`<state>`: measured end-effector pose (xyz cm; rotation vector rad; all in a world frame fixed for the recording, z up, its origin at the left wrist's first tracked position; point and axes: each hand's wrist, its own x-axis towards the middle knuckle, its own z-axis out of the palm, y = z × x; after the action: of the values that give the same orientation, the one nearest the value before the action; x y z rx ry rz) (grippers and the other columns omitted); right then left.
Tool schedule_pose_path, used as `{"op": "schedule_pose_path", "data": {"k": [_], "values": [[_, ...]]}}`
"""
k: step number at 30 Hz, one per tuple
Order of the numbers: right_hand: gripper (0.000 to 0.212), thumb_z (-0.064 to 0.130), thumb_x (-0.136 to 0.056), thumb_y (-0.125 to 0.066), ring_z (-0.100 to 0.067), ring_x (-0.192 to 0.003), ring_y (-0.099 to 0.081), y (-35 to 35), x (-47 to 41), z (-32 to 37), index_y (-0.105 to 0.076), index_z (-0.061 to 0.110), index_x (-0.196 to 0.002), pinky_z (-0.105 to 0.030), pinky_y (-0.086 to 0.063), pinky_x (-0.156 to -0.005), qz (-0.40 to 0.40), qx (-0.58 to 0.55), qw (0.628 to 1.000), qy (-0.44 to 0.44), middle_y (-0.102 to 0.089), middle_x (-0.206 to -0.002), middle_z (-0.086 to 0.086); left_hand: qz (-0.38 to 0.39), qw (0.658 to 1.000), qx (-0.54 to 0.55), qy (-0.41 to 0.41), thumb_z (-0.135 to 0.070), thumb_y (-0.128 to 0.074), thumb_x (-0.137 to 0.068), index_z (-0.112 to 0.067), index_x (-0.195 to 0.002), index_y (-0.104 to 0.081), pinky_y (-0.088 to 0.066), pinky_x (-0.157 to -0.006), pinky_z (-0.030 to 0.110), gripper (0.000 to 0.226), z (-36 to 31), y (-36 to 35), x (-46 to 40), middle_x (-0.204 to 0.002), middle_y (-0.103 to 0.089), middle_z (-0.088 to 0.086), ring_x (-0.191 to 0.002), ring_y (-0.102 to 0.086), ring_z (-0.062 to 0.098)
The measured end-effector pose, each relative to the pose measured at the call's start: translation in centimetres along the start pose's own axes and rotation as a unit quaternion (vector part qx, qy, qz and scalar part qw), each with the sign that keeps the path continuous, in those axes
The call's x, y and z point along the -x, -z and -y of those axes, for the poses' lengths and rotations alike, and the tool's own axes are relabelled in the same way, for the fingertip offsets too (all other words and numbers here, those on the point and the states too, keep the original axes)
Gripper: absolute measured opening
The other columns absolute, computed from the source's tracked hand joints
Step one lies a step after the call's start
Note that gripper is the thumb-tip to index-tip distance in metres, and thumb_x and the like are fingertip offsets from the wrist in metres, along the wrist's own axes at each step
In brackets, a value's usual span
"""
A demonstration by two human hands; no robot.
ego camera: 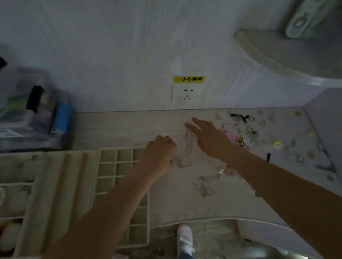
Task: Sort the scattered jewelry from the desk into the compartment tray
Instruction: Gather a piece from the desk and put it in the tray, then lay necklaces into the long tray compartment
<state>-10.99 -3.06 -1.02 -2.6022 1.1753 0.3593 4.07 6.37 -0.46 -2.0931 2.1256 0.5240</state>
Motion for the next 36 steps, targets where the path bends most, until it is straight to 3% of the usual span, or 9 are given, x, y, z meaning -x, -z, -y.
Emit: {"op": "schedule_pose_path", "data": {"k": [5,8,12,17,21,23,26,30,36], "values": [[0.065,-0.007,-0.09,-0.038,-0.025,-0.139,-0.02,-0.8,-2.5,-2.2,-0.026,0.021,-0.147,-0.044,-0.037,-0.105,0.029,-0.001,0.998,0.051,-0.016,-0.157,-0.003,-0.007,0.997,0.042,0.056,-0.019,-0.059,-0.087,-0.02,-0.122,-0.054,-0.04,-0.092,0.037,0.036,-1.4,-2.0,-1.6,-0.129,-0.046,0.001,-0.12,-0.043,0.022],[0.053,-0.007,-0.087,-0.044,-0.028,-0.123,-0.037,-1.8,-3.2,-2.7,-0.044,0.013,-0.135,-0.041,-0.043,-0.092,-0.006,-0.024,0.997,0.067,-0.039,-0.139,-0.009,0.009,0.994,0.056,0.094,-0.019,-0.054,-0.089,-0.016,-0.117,-0.055,-0.04,-0.089,0.038,0.028,-1.9,-2.4,-2.0,-0.122,-0.046,0.006,-0.118,-0.044,0.024],[0.026,0.0,-0.089,-0.046,-0.025,-0.108,-0.041,-1.8,-3.6,-3.4,-0.051,0.006,-0.114,-0.032,-0.037,-0.07,-0.016,-0.002,0.998,0.054,-0.045,-0.117,-0.012,0.028,0.994,0.015,0.102,-0.023,-0.047,-0.095,-0.012,-0.12,-0.054,-0.039,-0.092,0.038,0.028,-2.3,-2.9,-2.1,-0.123,-0.048,0.008,-0.12,-0.043,0.025],[0.016,0.008,-0.093,-0.05,-0.025,-0.107,-0.044,-2.0,-3.9,-3.6,-0.056,0.003,-0.107,-0.027,-0.033,-0.072,0.033,0.015,0.999,0.033,-0.048,-0.113,-0.014,0.033,0.994,-0.023,0.102,-0.022,-0.043,-0.098,-0.003,-0.122,-0.048,-0.038,-0.093,0.038,0.032,-2.7,-3.4,-2.0,-0.125,-0.048,0.012,-0.119,-0.044,0.028],[0.014,0.006,-0.096,-0.04,-0.023,-0.096,-0.048,-1.3,-3.0,-3.0,-0.053,0.006,-0.1,-0.027,-0.036,-0.069,0.028,-0.069,0.997,0.008,-0.048,-0.097,-0.005,-0.032,0.971,0.196,0.135,-0.012,-0.048,-0.094,0.002,-0.111,-0.053,-0.04,-0.085,0.033,0.023,-2.3,-2.2,-1.2,-0.112,-0.06,0.018,-0.106,-0.056,0.031],[0.016,0.004,-0.094,-0.044,-0.019,-0.076,-0.055,-0.8,-2.4,-2.6,-0.051,0.011,-0.082,-0.024,-0.041,-0.056,0.005,-0.282,0.958,-0.06,-0.054,-0.079,0.002,-0.109,0.943,0.284,0.132,-0.008,-0.057,-0.089,0.003,-0.099,-0.059,-0.042,-0.075,0.03,0.015,-1.5,-0.9,0.1,-0.095,-0.067,0.018,-0.09,-0.063,0.03],[0.025,-0.003,-0.088,-0.056,-0.017,-0.069,-0.061,1.2,-2.0,-1.3,-0.049,0.014,-0.071,-0.023,-0.047,-0.061,-0.017,-0.547,0.83,-0.108,-0.063,-0.072,-0.002,-0.209,0.903,0.35,0.134,-0.004,-0.061,-0.085,-0.003,-0.096,-0.061,-0.044,-0.068,0.018,0.011,-0.2,1.3,2.6,-0.082,-0.065,0.008,-0.074,-0.061,0.019],[0.019,-0.005,-0.088,-0.055,-0.015,-0.07,-0.063,4.4,-1.6,1.3,-0.053,0.01,-0.076,-0.026,-0.052,-0.07,-0.012,-0.664,0.739,-0.111,-0.064,-0.075,-0.006,-0.265,0.865,0.408,0.124,-0.006,-0.063,-0.085,-0.019,-0.086,-0.063,-0.042,-0.073,0.003,0.013,1.7,4.7,5.2,-0.083,-0.064,-0.013,-0.077,-0.059,-0.002],[0.02,-0.005,-0.092,-0.045,-0.018,-0.069,-0.059,7.0,-0.8,4.9,-0.055,0.009,-0.081,-0.03,-0.052,-0.074,0.005,-0.774,0.624,-0.106,-0.058,-0.071,-0.009,-0.303,0.81,0.479,0.148,0.006,-0.062,-0.083,-0.024,-0.077,-0.06,-0.05,-0.064,0.012,0.031,4.9,6.9,9.0,-0.08,-0.064,0.003,-0.059,-0.065,-0.001]]}}
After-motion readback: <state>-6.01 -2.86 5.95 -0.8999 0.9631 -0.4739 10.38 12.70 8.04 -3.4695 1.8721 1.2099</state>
